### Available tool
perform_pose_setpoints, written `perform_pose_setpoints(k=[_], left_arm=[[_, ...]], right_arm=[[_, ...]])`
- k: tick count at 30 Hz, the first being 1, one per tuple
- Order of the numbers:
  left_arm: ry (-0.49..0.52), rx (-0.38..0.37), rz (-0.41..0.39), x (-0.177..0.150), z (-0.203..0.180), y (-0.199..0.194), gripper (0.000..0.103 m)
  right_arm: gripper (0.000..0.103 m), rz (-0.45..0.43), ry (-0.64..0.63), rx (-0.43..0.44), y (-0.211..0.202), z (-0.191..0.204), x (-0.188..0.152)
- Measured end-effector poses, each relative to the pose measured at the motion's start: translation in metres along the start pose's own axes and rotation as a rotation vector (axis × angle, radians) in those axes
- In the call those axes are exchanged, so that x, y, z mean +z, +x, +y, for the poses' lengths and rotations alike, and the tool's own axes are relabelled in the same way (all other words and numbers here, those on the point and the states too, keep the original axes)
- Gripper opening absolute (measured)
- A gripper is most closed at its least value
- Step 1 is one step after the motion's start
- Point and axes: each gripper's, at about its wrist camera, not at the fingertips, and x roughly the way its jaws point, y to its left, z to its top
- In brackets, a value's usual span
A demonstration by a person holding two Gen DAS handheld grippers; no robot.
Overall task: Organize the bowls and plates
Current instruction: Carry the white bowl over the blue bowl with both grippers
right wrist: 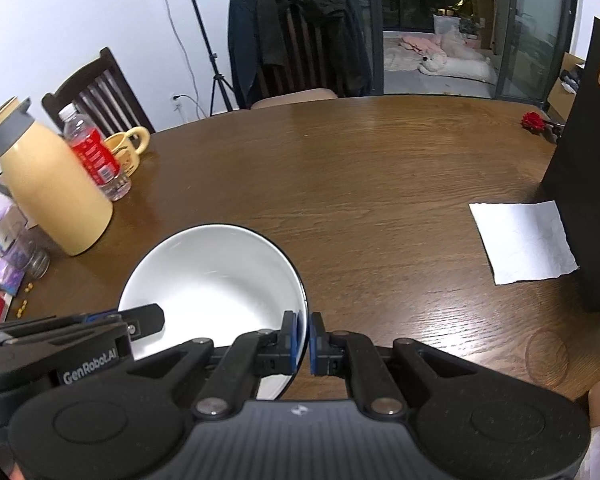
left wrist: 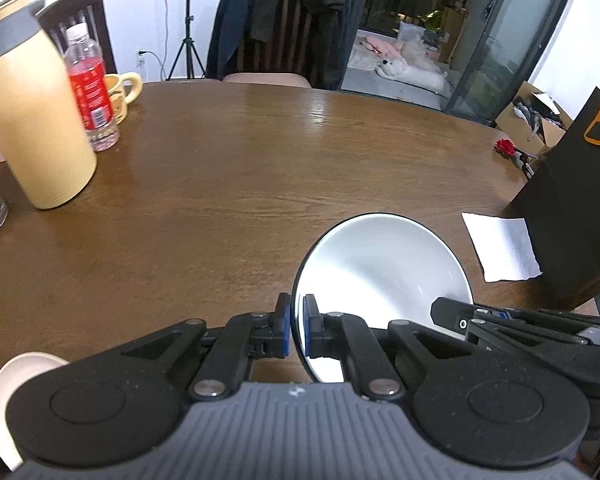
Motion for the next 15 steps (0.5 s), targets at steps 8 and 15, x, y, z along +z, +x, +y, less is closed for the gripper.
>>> perform_pose_setpoints(k=[8, 15], left_arm=[[-0.025, 0.026, -0.003, -0.019, 0.014, -0.018, 0.006], [-0.042, 0.040, -0.009, -0.037, 0.023, -0.033, 0.006]], right_arm=[[0.006, 0.009, -0.028, 0.024, -0.011, 0.018, -0.020], [0.006, 0.013, -0.047, 0.036, -0.022, 0.030, -0.038]])
